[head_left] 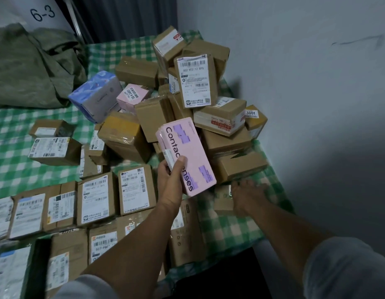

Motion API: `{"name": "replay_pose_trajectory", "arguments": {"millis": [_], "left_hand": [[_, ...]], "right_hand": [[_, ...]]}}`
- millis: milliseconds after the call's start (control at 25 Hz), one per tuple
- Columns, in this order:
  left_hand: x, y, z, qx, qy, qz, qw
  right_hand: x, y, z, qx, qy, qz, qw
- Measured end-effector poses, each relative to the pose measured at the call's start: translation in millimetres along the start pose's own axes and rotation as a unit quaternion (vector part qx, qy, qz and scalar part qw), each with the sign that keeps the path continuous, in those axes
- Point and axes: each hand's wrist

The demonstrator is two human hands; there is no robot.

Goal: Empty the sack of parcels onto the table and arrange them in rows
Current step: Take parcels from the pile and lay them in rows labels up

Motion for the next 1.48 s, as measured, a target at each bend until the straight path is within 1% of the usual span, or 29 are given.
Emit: {"name": "replay_pose_trajectory", "arguments": {"millis": [80, 160, 320, 440, 600, 720, 840, 920, 1040, 1160, 1240, 1480], "left_hand": [[-4, 8, -7, -0.007, -0.01, -0.015, 1.0], [-9, 15, -14, -0.012, -0.011, -0.029, 0.999], [-16, 32, -26, -0.019, -0.02, -0.042, 0.999], [-21, 47, -39, -0.013, -0.028, -0.046, 0.998], [-22, 58, -48, -0.015, -0.029, -0.048, 0.998], [-17, 60, -46, -0.01, -0.036, -0.055, 0.998], [-13, 57, -41, -0.003, -0.025, -0.052, 0.998], [-8, 49, -35, -0.003, -0.006, -0.038, 0.999], [-2, 42, -25, 0.008, 0.007, -0.025, 1.0], [4, 34, -17, 0.021, 0.011, -0.008, 1.0], [7, 29, -12, 0.023, 0.025, -0.001, 0.999], [21, 17, -7, 0.035, 0.053, 0.017, 0.998]], "right_hand": [[18, 8, -10, 0.008, -0.028, -0.018, 0.999], [33, 18, -14, 0.024, -0.031, -0.034, 0.999], [62, 43, -13, 0.057, -0.019, -0.087, 0.994], [88, 60, -11, 0.06, -0.008, -0.127, 0.99], [103, 76, -1, 0.064, 0.022, -0.141, 0.988], [102, 77, 3, 0.062, 0.062, -0.109, 0.99], [94, 71, 2, 0.059, 0.115, -0.056, 0.99], [85, 64, 2, 0.043, 0.15, -0.046, 0.987], [70, 62, 2, 0.029, 0.148, -0.057, 0.987], [55, 60, 4, 0.023, 0.133, -0.097, 0.986], [46, 57, 8, 0.014, 0.152, -0.116, 0.981], [40, 35, 14, -0.002, 0.215, -0.131, 0.968]]}}
Point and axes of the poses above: each hand's wrist, its own y-axis towards the middle knuckle, its own x-axis out of the back of the hand, z = x × y, and after that the axes turned 3 degrees about -z, right-handed
